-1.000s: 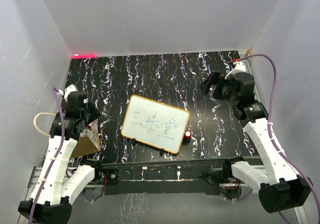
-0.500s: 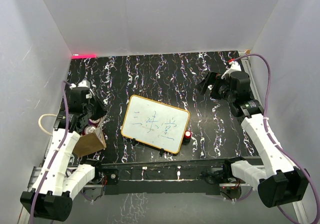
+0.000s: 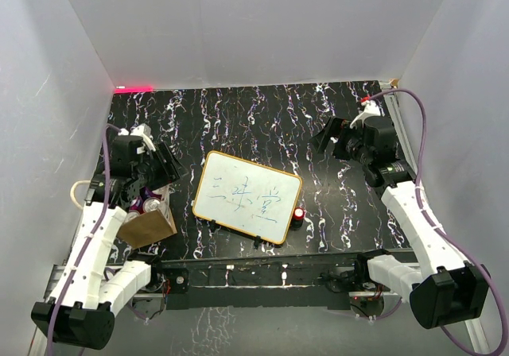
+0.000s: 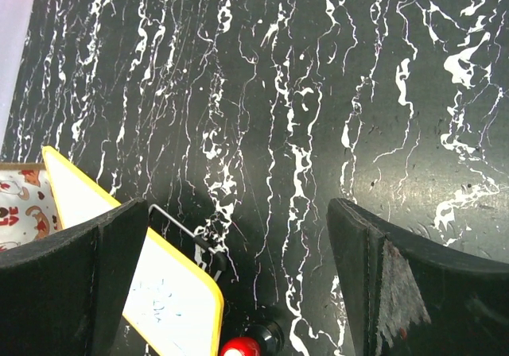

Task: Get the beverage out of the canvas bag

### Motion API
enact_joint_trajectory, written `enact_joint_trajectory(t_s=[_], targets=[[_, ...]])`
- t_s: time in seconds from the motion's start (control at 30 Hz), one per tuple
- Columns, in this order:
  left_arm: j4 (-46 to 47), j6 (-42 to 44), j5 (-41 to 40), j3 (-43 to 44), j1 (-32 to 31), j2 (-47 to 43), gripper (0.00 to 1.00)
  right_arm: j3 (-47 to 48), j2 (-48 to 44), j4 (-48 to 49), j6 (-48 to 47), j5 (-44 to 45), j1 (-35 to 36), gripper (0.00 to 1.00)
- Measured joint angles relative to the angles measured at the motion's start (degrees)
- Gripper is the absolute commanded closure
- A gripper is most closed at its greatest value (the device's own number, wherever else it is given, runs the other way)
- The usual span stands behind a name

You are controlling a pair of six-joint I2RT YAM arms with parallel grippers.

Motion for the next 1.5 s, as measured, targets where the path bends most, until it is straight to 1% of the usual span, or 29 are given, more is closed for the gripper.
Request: enact_joint_trajectory(t_s=[0.07,0.17,0.2,0.3,0.37,0.4,0.43,0.47,0.5,0.6,0.67,0.7,0.73,0.77,0.83,0.87,0.9,0.93,1.03,1.13,1.2,1.4,1.5], targets=[[-2.4,1.2,-2.4,2.6,-0.1,0.0,0.23,-0.7,0.0,0.2,-0.2,-0.1,0.0,0.02],[-5.9,1.9,-8.5,7.5,-0.2,-0.4,0.18,-1.1,0.0,0.1,-0.9,-0.1,0.0,0.02],[-6.7,1.9,-11.0,8.8,-0.2,-0.9,0.14,-1.1,0.0,0.2,-1.1,-0.1,0.0,0.02],[-8.9,1.3,-19.0,10.1,-0.2,-2.6,0.08,-1.1,0.2,0.4,-1.8,-0.1,0.0,0.02],[-10.8,0.5,-25.2,10.1,-0.2,-3.1,0.09,-1.1,0.4,0.4,-2.2,-0.1,0.0,0.02],[-11.5,0.1,-27.5,10.1,-0.2,-2.9,0.1,-1.1,0.4,0.4,-2.4,-0.1,0.0,0.02],[-12.0,-0.2,-29.9,10.1,-0.2,-2.4,0.15,-1.1,0.4,0.4,-2.5,-0.1,0.0,0.02],[-12.2,-0.5,-32.0,10.0,-0.2,-1.6,0.22,-1.1,0.3,0.5,-2.7,-0.1,0.0,0.02],[-12.2,-0.7,-33.9,9.9,-0.2,-0.6,0.26,-1.1,0.3,0.5,-2.8,-0.1,0.0,0.02],[-12.0,-0.8,-38.1,9.2,-0.1,3.5,0.43,-1.6,-0.2,0.9,-3.0,-0.2,0.0,0.02],[-11.3,-0.5,-39.5,8.2,0.5,6.8,0.49,-2.4,-0.9,1.2,-3.0,-0.3,0.0,0.02],[-11.1,-0.6,-39.8,7.8,0.9,7.9,0.5,-2.7,-1.1,1.3,-3.0,-0.3,0.0,0.02],[-11.1,-0.6,-40.0,7.3,1.6,9.0,0.48,-2.9,-1.2,1.3,-3.0,-0.3,0.0,0.02],[-11.1,-0.6,-40.0,6.8,2.2,9.6,0.42,-2.9,-1.3,1.2,-3.0,-0.3,0.0,0.02],[-10.6,0.3,-38.6,6.0,2.9,8.9,0.25,-2.9,-1.6,1.3,-3.0,-0.3,0.0,0.02],[-10.1,1.0,-37.4,5.8,3.1,8.0,0.19,-2.9,-1.7,1.3,-3.0,-0.3,0.0,0.02],[-9.1,2.0,-35.3,5.6,3.2,6.2,0.17,-2.9,-2.0,1.4,-3.0,-0.3,0.0,0.02],[-7.8,2.9,-32.9,5.5,3.2,3.4,0.16,-2.9,-2.3,1.4,-3.0,-0.3,0.0,0.02],[-6.0,4.1,-28.9,6.2,2.8,-2.0,0.12,-2.9,-2.6,1.5,-3.0,-0.3,0.0,0.02],[-5.9,4.5,-28.0,8.4,2.5,-3.9,0.1,-2.9,-2.6,1.5,-3.0,-0.5,0.0,0.02],[-6.7,4.5,-30.4,11.0,2.5,-3.6,0.07,-2.9,-2.4,1.5,-3.0,-0.5,0.0,0.02],[-9.2,5.1,-43.8,17.2,1.7,-2.3,0.04,-2.9,-1.0,1.5,-3.0,-1.6,0.0,0.02],[-9.4,5.0,-48.5,17.8,1.2,-2.1,0.03,-2.9,0.0,1.5,-3.0,-2.0,0.0,0.02]])
